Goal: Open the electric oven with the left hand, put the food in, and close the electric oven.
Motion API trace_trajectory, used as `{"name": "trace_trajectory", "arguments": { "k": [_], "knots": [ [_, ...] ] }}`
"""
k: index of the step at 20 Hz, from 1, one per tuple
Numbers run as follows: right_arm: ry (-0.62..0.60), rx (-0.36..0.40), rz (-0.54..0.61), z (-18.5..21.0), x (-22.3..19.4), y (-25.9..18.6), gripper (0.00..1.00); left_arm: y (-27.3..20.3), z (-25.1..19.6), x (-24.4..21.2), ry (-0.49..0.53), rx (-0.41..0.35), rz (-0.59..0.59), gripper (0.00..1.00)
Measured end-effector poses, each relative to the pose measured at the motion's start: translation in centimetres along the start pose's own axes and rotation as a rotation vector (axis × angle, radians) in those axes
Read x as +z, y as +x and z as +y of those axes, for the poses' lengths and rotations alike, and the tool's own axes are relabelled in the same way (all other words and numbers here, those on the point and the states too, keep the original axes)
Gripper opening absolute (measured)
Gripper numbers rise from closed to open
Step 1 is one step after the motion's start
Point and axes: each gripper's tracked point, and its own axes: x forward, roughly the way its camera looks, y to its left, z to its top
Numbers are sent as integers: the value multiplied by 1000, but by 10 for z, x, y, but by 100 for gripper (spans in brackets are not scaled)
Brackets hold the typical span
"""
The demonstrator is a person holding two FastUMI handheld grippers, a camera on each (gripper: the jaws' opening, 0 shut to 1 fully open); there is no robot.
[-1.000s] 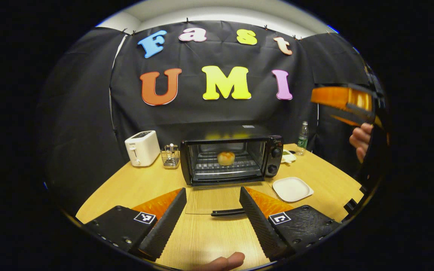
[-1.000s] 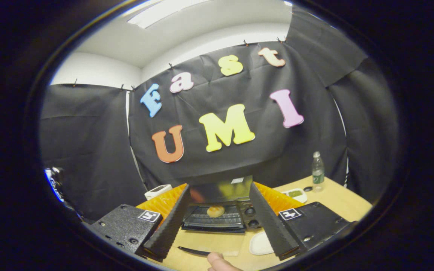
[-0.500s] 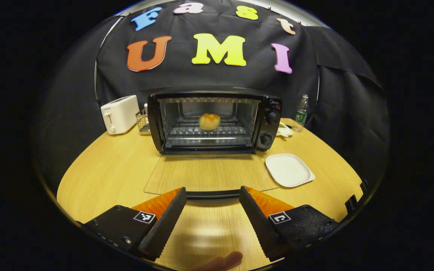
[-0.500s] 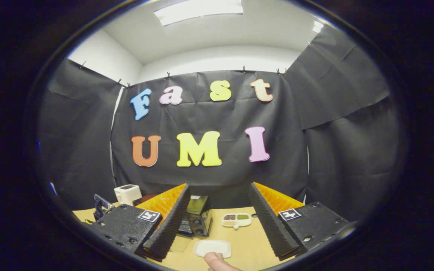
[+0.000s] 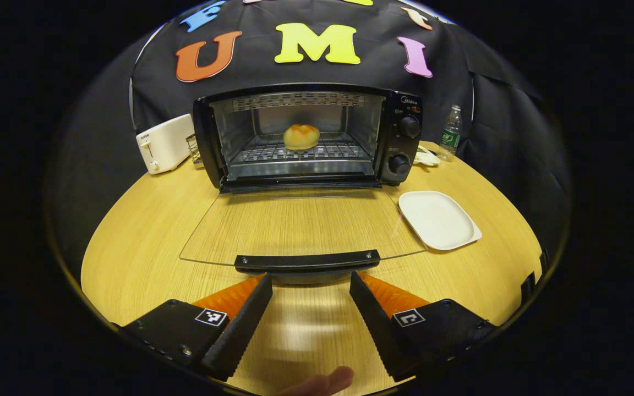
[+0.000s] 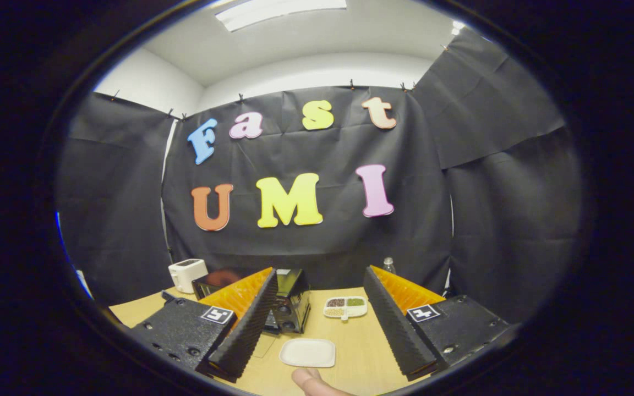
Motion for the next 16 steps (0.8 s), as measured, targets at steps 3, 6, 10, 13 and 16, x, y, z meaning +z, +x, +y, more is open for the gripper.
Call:
{"name": "trace_trajectory", "arguments": {
  "k": [3,6,10,13,16],
  "knots": [
    [7,2,8,-2,-7,3,96,5,2,-2,-8,12,19,94],
    [-3,4,18,-4,-14,6,96,12,3,5,-30,24,27,94],
    [-16,22,35,2,-23,8,96,10,2,9,-23,26,39,93],
    [-15,24,32,2,-24,8,96,6,1,14,-25,26,27,93],
    [2,11,19,-2,-24,8,96,0,1,24,-24,27,4,93]
  ]
}}
